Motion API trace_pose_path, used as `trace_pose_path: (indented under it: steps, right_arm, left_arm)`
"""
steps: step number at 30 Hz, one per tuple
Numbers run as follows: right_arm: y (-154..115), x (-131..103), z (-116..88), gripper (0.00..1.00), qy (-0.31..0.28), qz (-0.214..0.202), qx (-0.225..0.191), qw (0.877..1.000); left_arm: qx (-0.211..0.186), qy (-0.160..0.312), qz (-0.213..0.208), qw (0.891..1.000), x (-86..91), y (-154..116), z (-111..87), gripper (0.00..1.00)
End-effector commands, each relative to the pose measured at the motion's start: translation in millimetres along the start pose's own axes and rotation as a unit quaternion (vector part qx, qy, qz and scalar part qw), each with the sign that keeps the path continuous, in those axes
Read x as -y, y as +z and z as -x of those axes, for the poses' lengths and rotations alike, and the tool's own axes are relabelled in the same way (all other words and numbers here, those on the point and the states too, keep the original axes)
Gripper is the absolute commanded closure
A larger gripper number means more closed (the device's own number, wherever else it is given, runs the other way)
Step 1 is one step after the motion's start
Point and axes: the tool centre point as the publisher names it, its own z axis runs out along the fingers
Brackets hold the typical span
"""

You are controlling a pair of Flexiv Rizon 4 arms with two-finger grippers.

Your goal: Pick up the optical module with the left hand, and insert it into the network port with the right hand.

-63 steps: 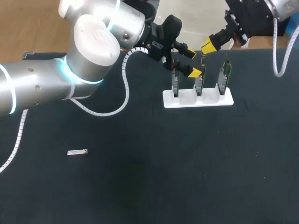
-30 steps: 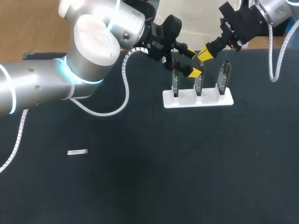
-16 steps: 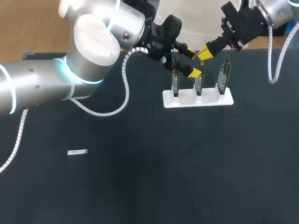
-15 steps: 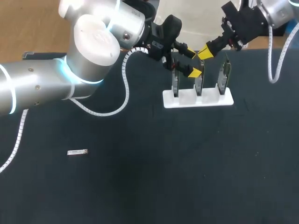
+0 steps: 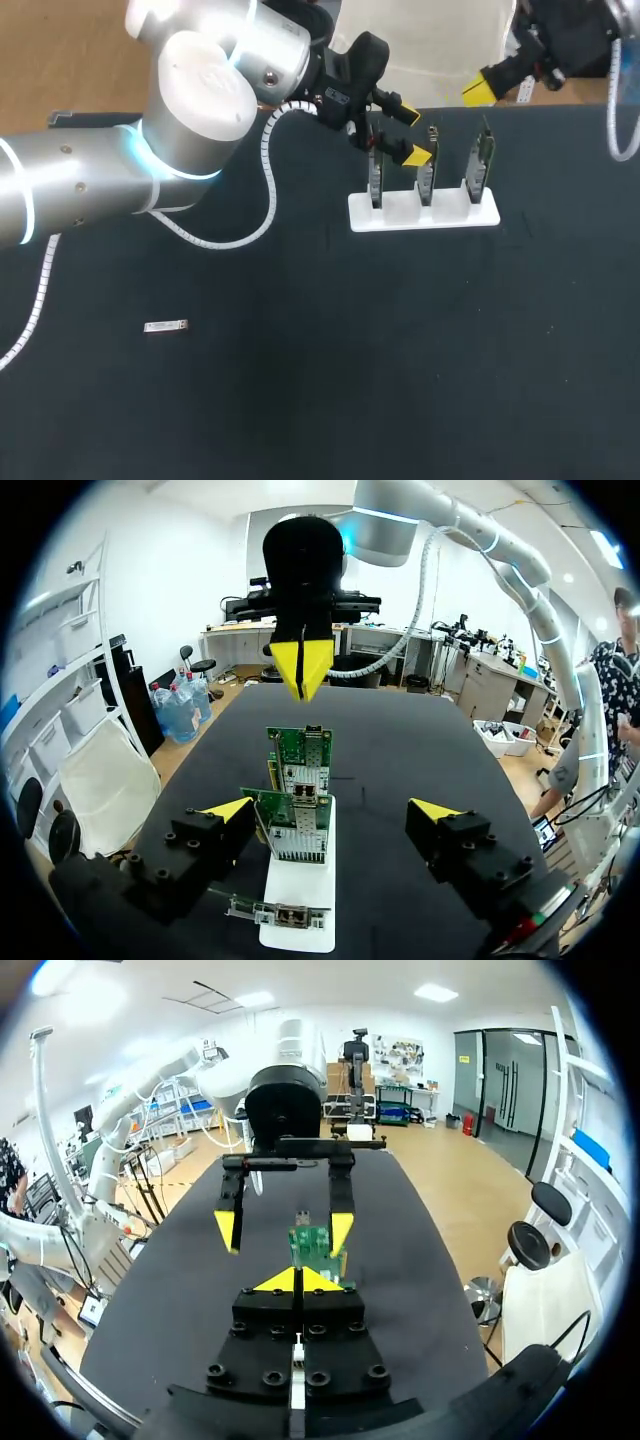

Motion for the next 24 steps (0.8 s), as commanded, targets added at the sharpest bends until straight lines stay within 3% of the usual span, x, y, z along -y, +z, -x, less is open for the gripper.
trace_pose_path:
  steps: [1,11,24]
  right_arm:
    - [-19.6,-2.8,-9.7,1.00,-0.001,0.011,0.004,1.000]
    - [-46.4,-7.4,-40.4,1.00,0.023,0.015,-0.002,1.000]
    - [-40.4,-11.7,-53.1,1.00,0.030,0.030,-0.012,0.999]
  left_arm:
    - [-0.004,-0.002,-0.001,1.000,-1.3,0.0,1.6,0.00]
    - [-0.004,-0.002,-0.001,1.000,-1.3,0.0,1.6,0.00]
    - [-0.004,-0.002,-0.001,1.000,-1.3,0.0,1.6,0.00]
